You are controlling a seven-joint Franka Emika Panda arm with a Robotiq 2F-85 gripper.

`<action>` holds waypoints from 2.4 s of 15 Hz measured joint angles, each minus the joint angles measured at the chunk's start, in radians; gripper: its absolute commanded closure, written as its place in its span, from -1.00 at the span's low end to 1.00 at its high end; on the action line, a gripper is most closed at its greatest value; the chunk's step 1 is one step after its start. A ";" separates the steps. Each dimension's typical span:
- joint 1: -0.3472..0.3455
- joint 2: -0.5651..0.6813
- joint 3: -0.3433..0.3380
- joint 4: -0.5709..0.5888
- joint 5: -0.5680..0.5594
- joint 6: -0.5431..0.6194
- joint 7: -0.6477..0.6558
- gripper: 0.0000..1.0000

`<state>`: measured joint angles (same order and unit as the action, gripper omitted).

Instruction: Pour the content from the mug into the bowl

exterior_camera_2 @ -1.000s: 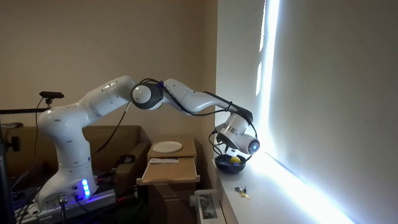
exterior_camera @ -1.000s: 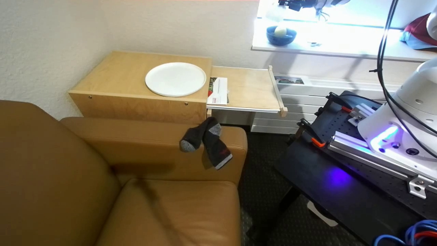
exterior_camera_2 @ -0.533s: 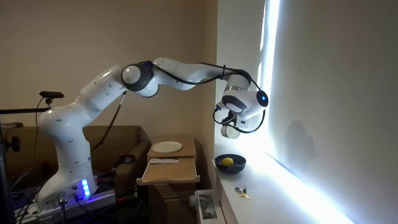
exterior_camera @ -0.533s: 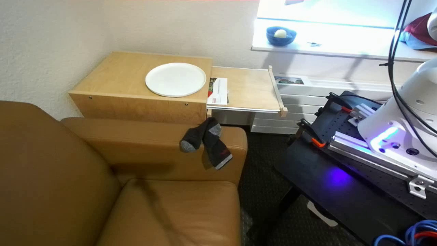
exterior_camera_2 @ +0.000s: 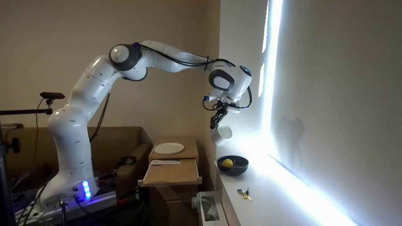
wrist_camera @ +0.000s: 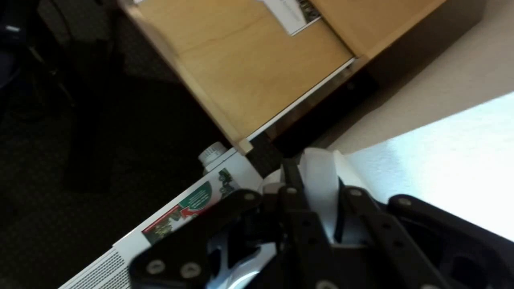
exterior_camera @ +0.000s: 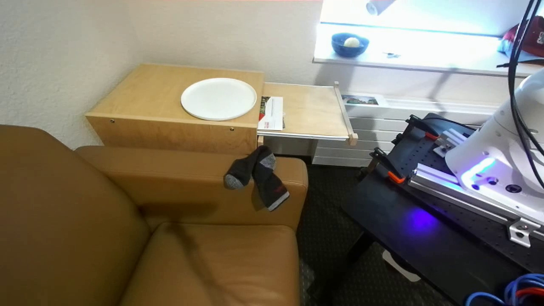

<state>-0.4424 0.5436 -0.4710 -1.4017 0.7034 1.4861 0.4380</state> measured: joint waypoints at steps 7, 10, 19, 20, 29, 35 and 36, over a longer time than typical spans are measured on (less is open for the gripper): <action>0.191 -0.227 0.008 -0.319 -0.408 0.198 -0.058 0.69; 0.192 -0.254 0.009 -0.347 -0.418 0.208 -0.062 0.92; 0.309 -0.409 0.220 -0.678 -0.502 0.411 -0.054 0.92; 0.331 -0.443 0.243 -0.737 -0.537 0.478 -0.035 0.92; 0.471 -0.709 0.517 -1.276 -0.777 1.073 0.356 0.69; 0.457 -0.706 0.540 -1.288 -0.817 1.082 0.394 0.92; 0.451 -0.690 0.549 -1.288 -0.859 1.097 0.435 0.92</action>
<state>0.0090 -0.1469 0.0783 -2.6900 -0.1555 2.5832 0.8729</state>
